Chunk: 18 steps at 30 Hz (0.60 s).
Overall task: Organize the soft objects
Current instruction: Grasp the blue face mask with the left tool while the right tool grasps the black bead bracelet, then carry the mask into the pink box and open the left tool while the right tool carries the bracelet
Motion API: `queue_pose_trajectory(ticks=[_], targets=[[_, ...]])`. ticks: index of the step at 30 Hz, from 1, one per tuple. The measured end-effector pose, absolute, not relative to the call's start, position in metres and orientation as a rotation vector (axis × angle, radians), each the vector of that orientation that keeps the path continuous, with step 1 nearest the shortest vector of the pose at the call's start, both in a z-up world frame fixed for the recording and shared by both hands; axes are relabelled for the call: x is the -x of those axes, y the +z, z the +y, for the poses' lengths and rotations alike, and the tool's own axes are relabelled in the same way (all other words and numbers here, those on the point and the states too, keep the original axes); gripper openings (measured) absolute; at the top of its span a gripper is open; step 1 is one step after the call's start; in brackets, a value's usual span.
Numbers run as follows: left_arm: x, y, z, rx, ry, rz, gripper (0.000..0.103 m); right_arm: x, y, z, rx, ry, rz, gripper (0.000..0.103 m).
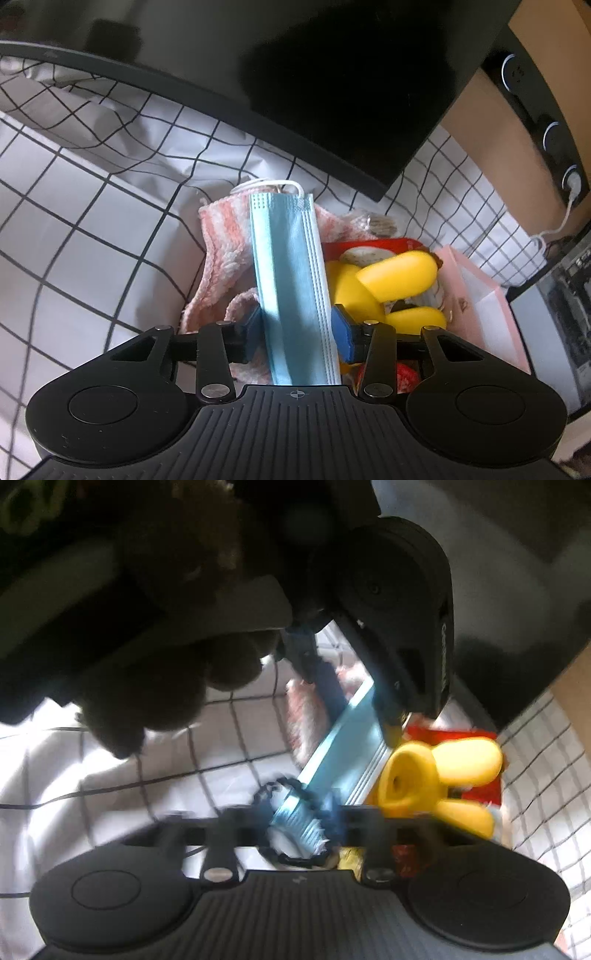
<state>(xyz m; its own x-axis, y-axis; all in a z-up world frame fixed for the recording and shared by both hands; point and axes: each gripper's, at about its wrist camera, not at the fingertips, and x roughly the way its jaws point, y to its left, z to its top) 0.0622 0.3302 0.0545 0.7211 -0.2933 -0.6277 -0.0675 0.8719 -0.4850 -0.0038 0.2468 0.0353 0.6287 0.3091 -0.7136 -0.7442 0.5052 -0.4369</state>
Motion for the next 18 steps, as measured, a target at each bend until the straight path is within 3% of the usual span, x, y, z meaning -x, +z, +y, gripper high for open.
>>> queue_pose_trajectory(ticks=[6,9,18], targets=[[-0.071,0.044,0.325,0.590,-0.108,0.716,0.042,0.030,0.069,0.210,0.716,0.657,0.651,0.007],[-0.067,0.045,0.318,0.542,-0.108,0.664,0.017,0.042,0.076,0.189,0.693,0.617,0.666,0.007],[-0.008,0.066,0.297,0.390,-0.156,0.588,0.012,0.050,0.109,0.103,0.563,0.422,0.691,0.007]])
